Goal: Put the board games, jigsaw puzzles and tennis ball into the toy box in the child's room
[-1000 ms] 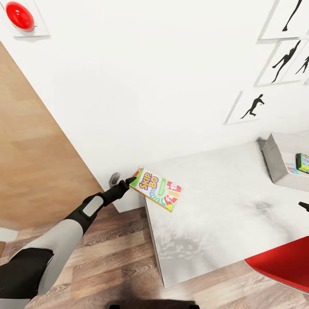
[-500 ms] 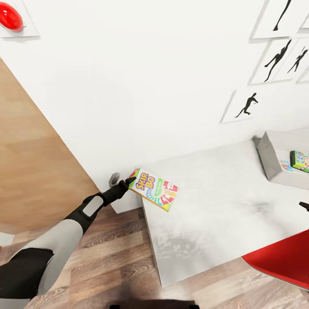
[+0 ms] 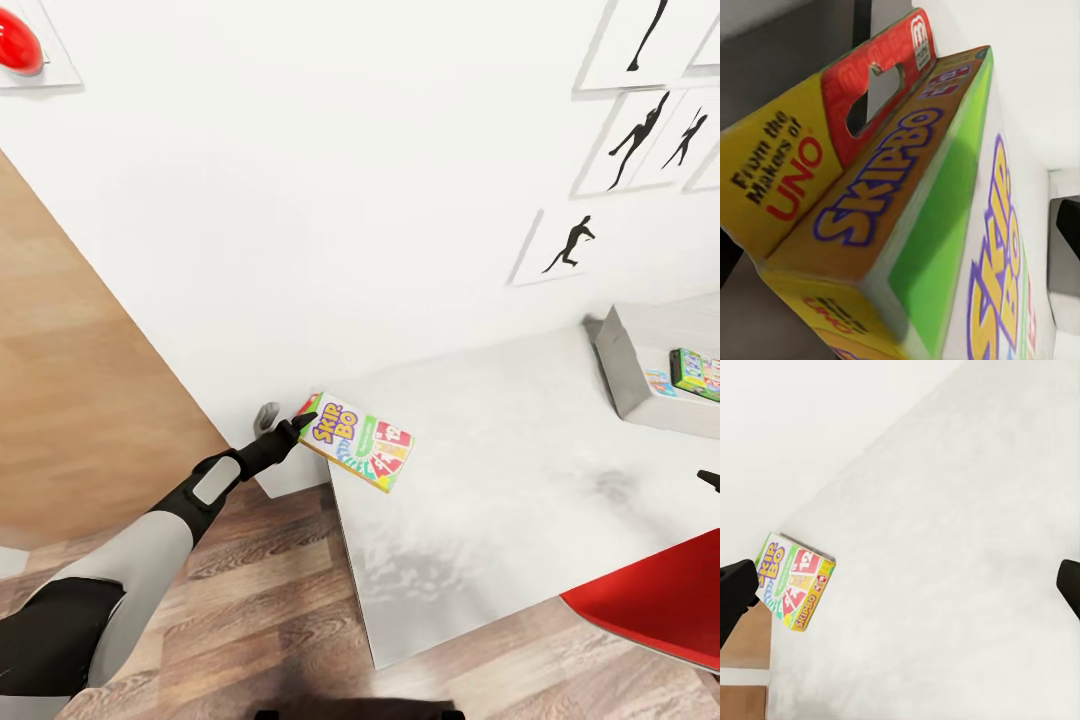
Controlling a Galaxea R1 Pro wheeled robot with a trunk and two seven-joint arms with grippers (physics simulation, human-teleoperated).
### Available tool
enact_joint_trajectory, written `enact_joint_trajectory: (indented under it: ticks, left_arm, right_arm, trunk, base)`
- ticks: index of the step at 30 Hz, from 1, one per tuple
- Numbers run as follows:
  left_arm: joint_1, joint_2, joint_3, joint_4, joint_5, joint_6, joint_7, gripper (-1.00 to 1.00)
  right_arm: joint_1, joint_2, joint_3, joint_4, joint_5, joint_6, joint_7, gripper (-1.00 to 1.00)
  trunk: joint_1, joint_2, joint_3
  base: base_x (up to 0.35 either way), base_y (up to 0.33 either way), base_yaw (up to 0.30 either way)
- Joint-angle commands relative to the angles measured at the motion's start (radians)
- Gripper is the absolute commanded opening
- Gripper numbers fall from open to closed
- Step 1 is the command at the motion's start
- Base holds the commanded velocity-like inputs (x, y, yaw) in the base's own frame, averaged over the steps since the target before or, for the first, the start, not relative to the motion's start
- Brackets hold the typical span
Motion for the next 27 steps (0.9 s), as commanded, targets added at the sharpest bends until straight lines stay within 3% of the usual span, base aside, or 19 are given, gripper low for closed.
enact_joint_trajectory:
  ticks: [1, 8, 9, 27]
  left_arm:
    - [-0.001, 0.001, -0.004, 0.0, 0.009, 0.005, -0.001, 1.0]
    - [-0.001, 0.001, -0.004, 0.0, 0.009, 0.005, -0.001, 1.0]
    - [0.0, 0.001, -0.004, 0.0, 0.009, 0.005, -0.001, -1.0]
    - [0.002, 0.002, -0.004, 0.0, 0.009, 0.004, -0.001, -1.0]
  right_arm:
    - [-0.001, 0.0, -0.001, 0.0, 0.005, 0.004, 0.006, 1.0]
    - [-0.001, 0.0, -0.001, 0.0, 0.005, 0.004, 0.006, 1.0]
    - [-0.001, 0.0, -0.001, 0.0, 0.005, 0.004, 0.006, 1.0]
    - [-0.001, 0.0, -0.001, 0.0, 0.005, 0.004, 0.006, 1.0]
  trunk:
    - [0.001, -0.002, -0.001]
    - [0.001, -0.002, -0.001]
    - [0.001, -0.002, -0.001]
    - [0.001, -0.002, -0.001]
  base:
    - [0.0, 0.0, -0.012]
    - [0.0, 0.0, -0.007]
    - [0.0, 0.0, -0.004]
    - [0.0, 0.0, -0.001]
